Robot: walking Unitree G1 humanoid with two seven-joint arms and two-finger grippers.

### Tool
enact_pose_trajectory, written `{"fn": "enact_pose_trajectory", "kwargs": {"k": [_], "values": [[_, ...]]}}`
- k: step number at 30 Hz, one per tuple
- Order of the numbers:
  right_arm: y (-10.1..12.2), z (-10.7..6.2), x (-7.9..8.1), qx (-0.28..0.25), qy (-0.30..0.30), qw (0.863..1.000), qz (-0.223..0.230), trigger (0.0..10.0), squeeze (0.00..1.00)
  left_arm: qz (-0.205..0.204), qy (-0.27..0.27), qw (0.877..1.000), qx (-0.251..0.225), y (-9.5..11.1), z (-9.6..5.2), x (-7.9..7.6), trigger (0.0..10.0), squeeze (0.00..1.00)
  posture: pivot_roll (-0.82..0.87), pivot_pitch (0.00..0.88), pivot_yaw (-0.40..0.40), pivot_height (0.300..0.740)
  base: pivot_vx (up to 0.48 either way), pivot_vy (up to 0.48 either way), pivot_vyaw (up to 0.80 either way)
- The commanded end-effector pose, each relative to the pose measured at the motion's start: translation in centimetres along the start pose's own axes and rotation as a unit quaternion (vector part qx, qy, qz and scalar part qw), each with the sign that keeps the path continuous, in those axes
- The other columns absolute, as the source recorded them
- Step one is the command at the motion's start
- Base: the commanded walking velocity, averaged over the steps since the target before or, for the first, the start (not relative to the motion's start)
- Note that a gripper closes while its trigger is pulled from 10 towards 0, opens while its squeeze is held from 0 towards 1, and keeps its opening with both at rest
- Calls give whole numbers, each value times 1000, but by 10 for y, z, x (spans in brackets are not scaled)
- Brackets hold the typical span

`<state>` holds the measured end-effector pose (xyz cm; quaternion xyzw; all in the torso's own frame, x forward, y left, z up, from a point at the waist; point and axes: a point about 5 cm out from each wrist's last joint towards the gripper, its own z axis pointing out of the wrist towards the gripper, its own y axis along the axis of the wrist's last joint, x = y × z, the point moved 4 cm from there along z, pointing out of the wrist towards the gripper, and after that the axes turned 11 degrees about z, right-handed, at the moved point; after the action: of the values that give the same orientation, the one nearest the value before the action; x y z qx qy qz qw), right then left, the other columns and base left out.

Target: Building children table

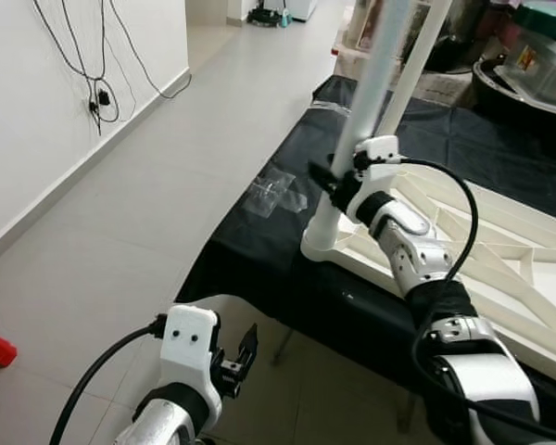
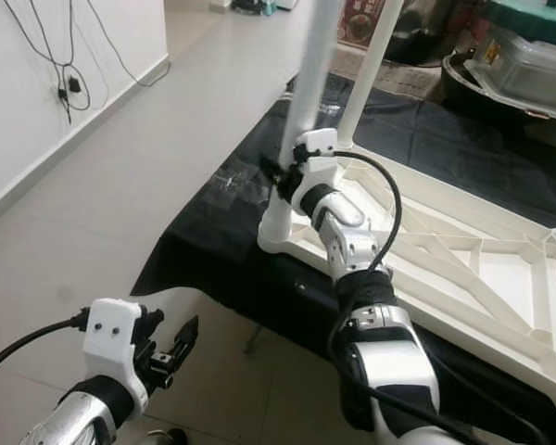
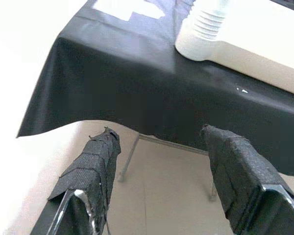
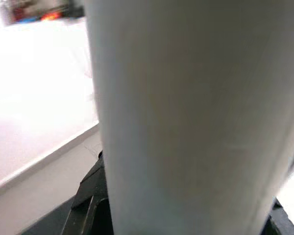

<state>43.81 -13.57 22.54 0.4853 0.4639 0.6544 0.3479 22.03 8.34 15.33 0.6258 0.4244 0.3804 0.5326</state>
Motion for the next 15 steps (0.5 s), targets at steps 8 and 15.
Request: {"fn": "enact_pose_trajectory", "kwargs": {"k": [8, 15], "values": [[-44, -30, -28, -18, -265, 963, 45, 10000, 0, 6, 5, 1000, -1, -2, 4, 3, 10000, 0, 234, 143, -111, 740, 0, 0, 0], [-41, -27, -20, -31, -335, 942, 2, 10000, 0, 6, 3, 1000, -3, -1, 5, 2, 10000, 0, 239, 156, -111, 740, 0, 0, 0]]}}
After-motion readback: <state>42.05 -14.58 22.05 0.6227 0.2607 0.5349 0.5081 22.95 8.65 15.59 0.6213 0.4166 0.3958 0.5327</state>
